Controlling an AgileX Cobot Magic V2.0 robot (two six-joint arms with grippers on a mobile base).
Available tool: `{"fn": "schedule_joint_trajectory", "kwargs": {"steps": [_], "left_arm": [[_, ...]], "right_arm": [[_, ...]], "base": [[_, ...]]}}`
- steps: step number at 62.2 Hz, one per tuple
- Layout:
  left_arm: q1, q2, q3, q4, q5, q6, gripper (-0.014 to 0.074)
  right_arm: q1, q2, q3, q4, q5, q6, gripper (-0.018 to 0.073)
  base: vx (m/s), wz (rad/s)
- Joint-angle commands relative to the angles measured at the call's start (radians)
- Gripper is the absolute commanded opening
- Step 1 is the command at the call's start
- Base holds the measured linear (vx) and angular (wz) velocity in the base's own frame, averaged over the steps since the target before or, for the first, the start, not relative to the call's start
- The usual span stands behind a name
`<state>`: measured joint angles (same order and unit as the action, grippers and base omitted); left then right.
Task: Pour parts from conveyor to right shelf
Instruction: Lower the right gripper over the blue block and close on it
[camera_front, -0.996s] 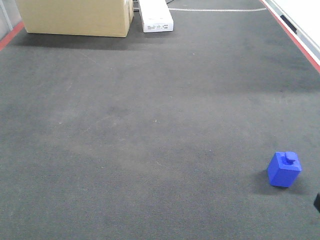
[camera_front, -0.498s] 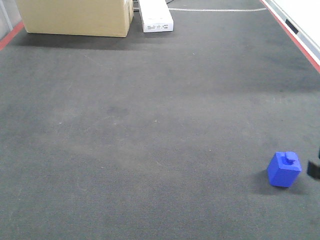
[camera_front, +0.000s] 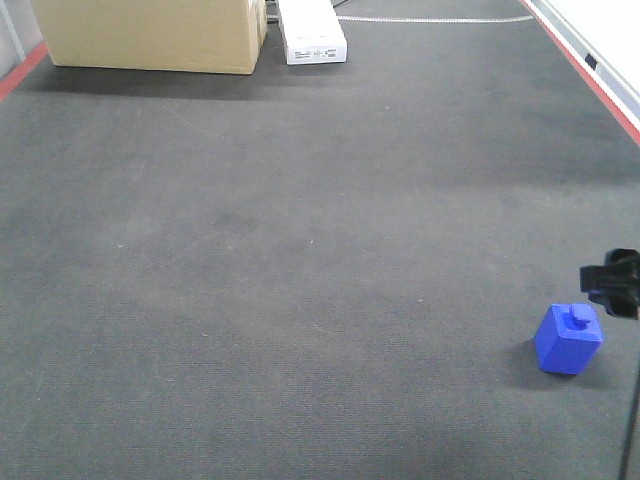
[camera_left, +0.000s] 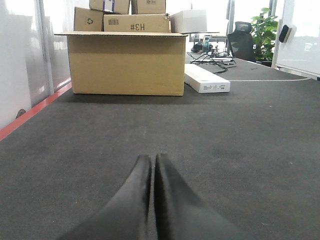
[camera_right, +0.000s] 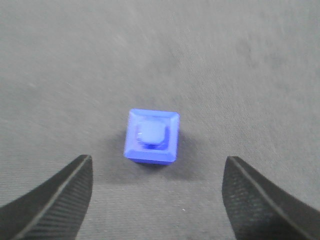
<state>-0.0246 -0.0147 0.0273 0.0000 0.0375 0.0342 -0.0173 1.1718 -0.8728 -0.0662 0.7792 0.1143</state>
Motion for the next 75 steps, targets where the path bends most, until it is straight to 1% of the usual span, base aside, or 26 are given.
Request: {"fn": "schedule_joint_trajectory", "kwargs": {"steps": [1,13,20,41,48,53,56,60,71,73,75], "left_arm": [[-0.001,-0.011,0.030,0.000,-0.075,-0.009,-0.0006],[-0.001,-0.011,0.030,0.000,-0.075,-0.009,-0.0006],[-0.001,-0.011,0.030,0.000,-0.075,-0.009,-0.0006],[-0.001,-0.011,0.030,0.000,-0.075,-0.009,-0.0006],[-0.001,-0.011,0.030,0.000,-0.075,-0.009,-0.0006],[-0.001,-0.011,0.030,0.000,-0.075,-0.009,-0.0006],[-0.001,-0.011,0.030,0.000,-0.075,-0.009,-0.0006],[-0.001,-0.011,0.030,0.000,-0.075,-0.009,-0.0006],[-0.001,-0.011,0.030,0.000,-0.075,-0.009,-0.0006],[-0.001,-0.011,0.030,0.000,-0.075,-0.009,-0.0006],[-0.001,-0.011,0.030,0.000,-0.075,-0.009,-0.0006]], "right_arm": [[0.002,0.063,-0.090,-0.021,0.010,0.005,0.0532],[0.002,0.216,-0.212,0.010,0.116,0.008,0.0529],[0.002,0.279,-0.244,0.023,0.148,0.008,0.0529],[0.002,0.426,-0.245,0.035,0.125,0.024,0.0529],[0.002,0.469,-0.245,0.035,0.109,0.034,0.0510],[0.002,0.496,-0.245,0.035,0.094,0.034,0.0463],[0.002,0.502,-0.245,0.035,0.083,0.040,0.0412],[0.002,0.504,-0.245,0.037,0.074,0.043,0.0323],[0.001,0.492,-0.245,0.024,0.054,0.042,0.0015],[0.001,0.482,-0.245,0.024,0.054,0.042,-0.0017],[0.001,0.472,-0.245,0.025,0.054,0.042,-0.0015]], "base": [[0.00,0.00],[0.00,0.00],[0.00,0.00],[0.00,0.00],[0.00,0.00],[0.00,0.00],[0.00,0.00],[0.00,0.00],[0.00,0.00],[0.00,0.00],[0.00,0.00]]}}
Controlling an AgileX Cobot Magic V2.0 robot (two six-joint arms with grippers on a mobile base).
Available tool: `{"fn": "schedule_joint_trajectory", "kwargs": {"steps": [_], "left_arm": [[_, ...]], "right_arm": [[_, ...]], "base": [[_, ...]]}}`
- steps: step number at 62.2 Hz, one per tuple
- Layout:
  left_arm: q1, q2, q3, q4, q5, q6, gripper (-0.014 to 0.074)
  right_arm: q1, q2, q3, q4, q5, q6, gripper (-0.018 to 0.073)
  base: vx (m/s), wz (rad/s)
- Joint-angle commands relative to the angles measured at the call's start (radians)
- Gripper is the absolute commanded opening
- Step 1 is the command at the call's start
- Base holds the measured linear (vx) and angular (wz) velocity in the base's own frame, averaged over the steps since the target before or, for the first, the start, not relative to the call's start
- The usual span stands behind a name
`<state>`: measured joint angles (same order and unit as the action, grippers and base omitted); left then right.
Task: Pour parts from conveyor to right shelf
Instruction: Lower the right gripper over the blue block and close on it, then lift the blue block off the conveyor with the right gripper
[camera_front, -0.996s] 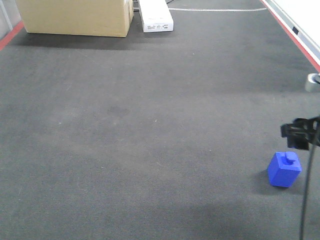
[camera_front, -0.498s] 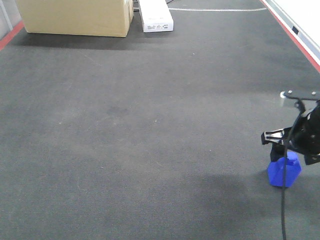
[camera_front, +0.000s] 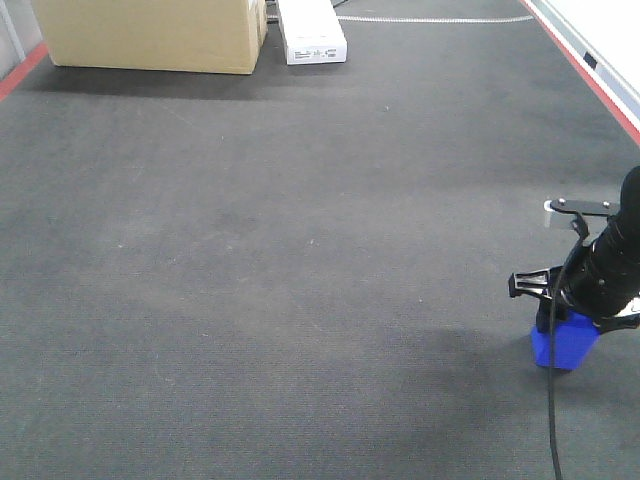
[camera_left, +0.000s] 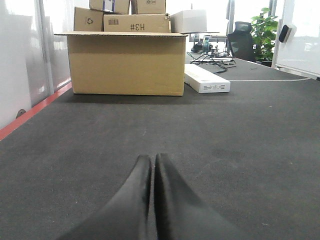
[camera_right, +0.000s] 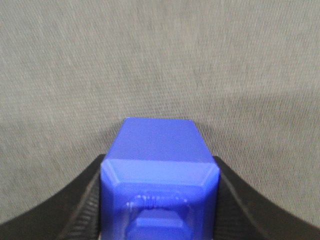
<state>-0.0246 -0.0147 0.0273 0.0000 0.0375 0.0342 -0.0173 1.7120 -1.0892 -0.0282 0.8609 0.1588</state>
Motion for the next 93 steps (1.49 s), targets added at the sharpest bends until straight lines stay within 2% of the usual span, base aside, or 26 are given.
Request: {"fn": "schedule_joint_trajectory", "kwargs": {"steps": [1,31,48,68,75,93], "left_arm": [[-0.001,-0.011,0.030,0.000,-0.075,-0.009,-0.0006],[-0.001,-0.011,0.030,0.000,-0.075,-0.009,-0.0006],[-0.001,-0.011,0.030,0.000,-0.075,-0.009,-0.0006],[-0.001,-0.011,0.030,0.000,-0.075,-0.009,-0.0006],[-0.001,-0.011,0.030,0.000,-0.075,-0.009,-0.0006],[-0.001,-0.011,0.030,0.000,-0.075,-0.009,-0.0006]], "right_arm": [[0.001,-0.077,-0.028,-0.012,-0.026,-0.003,-0.0014],[0.002,-0.496,-0.025,-0.010,-0.009,-0.115,-0.0010],[0.002,-0.738,-0.025,-0.010,-0.013,-0.121,-0.0010],[0.002,-0.965,-0.017,0.028,-0.026,-0.180,-0.0010],[0.002,-1.062,0.076,0.060,-0.097,-0.213,-0.0010],[0.003,-1.358,0.489,0.123,-0.327,-0.215,-0.0010]], "base": [[0.00,0.00],[0.00,0.00],[0.00,0.00],[0.00,0.00],[0.00,0.00],[0.00,0.00]]}}
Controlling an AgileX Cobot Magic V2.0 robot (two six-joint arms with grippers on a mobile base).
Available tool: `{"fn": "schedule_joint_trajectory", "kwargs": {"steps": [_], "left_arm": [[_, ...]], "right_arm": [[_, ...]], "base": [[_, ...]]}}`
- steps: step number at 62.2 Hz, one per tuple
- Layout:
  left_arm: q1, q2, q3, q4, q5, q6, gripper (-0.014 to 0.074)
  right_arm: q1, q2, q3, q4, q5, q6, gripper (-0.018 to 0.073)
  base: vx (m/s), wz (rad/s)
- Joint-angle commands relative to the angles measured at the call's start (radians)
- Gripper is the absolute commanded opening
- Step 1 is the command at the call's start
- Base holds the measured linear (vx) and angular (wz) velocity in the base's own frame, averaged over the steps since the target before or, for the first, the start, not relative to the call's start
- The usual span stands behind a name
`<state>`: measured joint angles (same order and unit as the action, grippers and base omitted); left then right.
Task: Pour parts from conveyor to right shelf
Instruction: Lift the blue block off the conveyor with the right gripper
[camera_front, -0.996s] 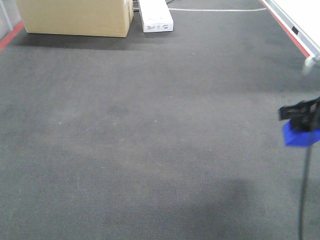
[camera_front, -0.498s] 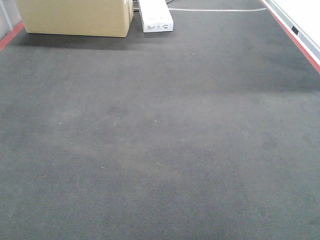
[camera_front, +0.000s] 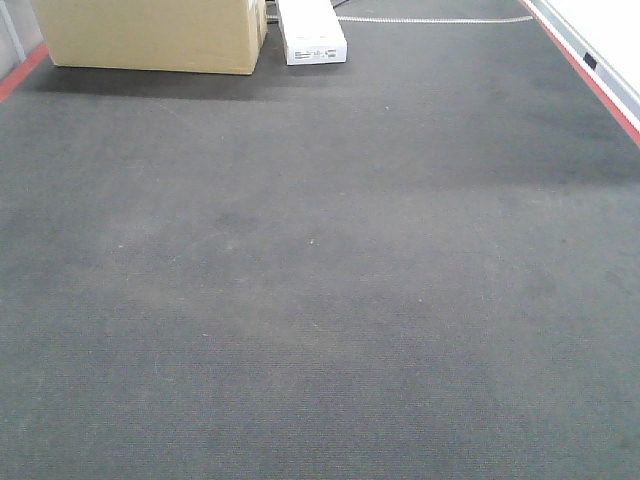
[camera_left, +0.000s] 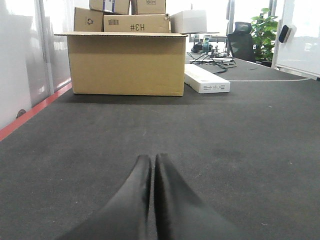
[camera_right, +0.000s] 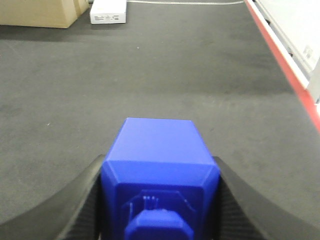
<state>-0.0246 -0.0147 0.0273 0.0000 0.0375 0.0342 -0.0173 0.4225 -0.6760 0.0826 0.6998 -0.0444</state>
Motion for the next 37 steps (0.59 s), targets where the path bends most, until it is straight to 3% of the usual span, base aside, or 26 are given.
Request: {"fn": "schedule_joint_trajectory", "kwargs": {"steps": [1,20,37], "left_arm": [[-0.001,-0.011,0.030,0.000,-0.075,-0.009,-0.0006],[-0.001,-0.011,0.030,0.000,-0.075,-0.009,-0.0006],[-0.001,-0.011,0.030,0.000,-0.075,-0.009,-0.0006]], "right_arm": [[0.003,-0.081,0.092,0.012,-0.178,-0.011,-0.0010],[0.003,-0.273,0.378,0.015,-0.505,-0.088,-0.0010],[0.003,-0.270,0.472,0.015,-0.536,-0.088,-0.0009]], "base": [[0.00,0.00],[0.00,0.00],[0.00,0.00]]}}
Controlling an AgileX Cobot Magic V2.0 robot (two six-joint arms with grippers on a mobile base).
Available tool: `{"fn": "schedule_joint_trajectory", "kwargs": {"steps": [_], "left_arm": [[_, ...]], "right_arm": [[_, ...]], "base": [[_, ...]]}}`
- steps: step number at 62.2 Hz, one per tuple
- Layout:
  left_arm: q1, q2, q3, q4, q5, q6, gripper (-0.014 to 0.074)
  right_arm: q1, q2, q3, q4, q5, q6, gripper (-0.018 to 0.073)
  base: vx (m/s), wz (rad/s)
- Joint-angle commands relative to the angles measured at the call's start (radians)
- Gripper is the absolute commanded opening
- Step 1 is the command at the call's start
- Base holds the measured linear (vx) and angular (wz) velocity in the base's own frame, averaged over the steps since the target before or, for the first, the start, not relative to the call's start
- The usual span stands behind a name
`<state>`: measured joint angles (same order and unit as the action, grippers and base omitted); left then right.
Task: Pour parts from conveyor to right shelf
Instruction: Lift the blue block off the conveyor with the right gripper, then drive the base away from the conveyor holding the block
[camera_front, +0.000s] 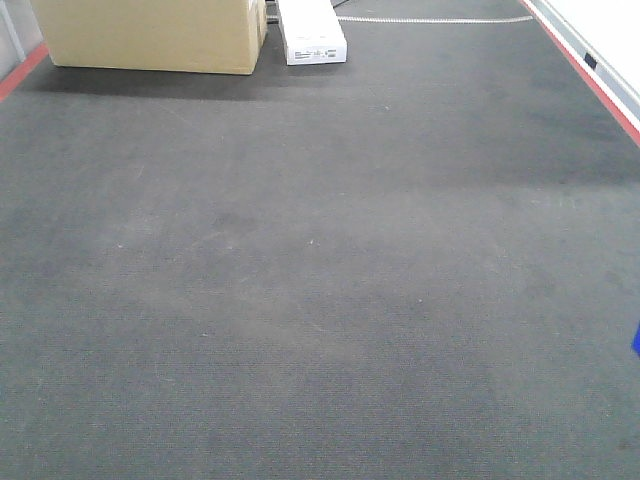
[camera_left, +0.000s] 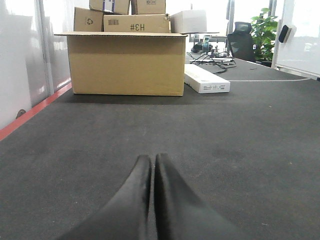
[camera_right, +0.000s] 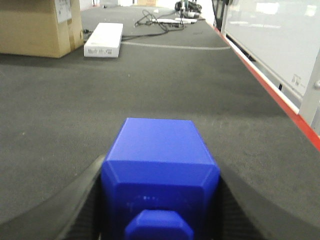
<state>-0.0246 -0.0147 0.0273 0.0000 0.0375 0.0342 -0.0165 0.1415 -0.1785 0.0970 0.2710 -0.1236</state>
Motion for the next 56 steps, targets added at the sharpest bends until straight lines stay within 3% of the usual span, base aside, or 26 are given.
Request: {"fn": "schedule_joint_trajectory", "kwargs": {"steps": [1,56], "left_arm": [[-0.001,-0.011,0.030,0.000,-0.075,-0.009,-0.0006],[-0.001,-0.011,0.030,0.000,-0.075,-0.009,-0.0006]], "right_arm": [[0.002,0.011,-0.025,0.001,-0.108,-0.009,-0.0009],[0.002,0.011,-0.017,0.004,-0.107,-0.006,-0.0009]], "base": [[0.00,0.00],[0.00,0.00]]}}
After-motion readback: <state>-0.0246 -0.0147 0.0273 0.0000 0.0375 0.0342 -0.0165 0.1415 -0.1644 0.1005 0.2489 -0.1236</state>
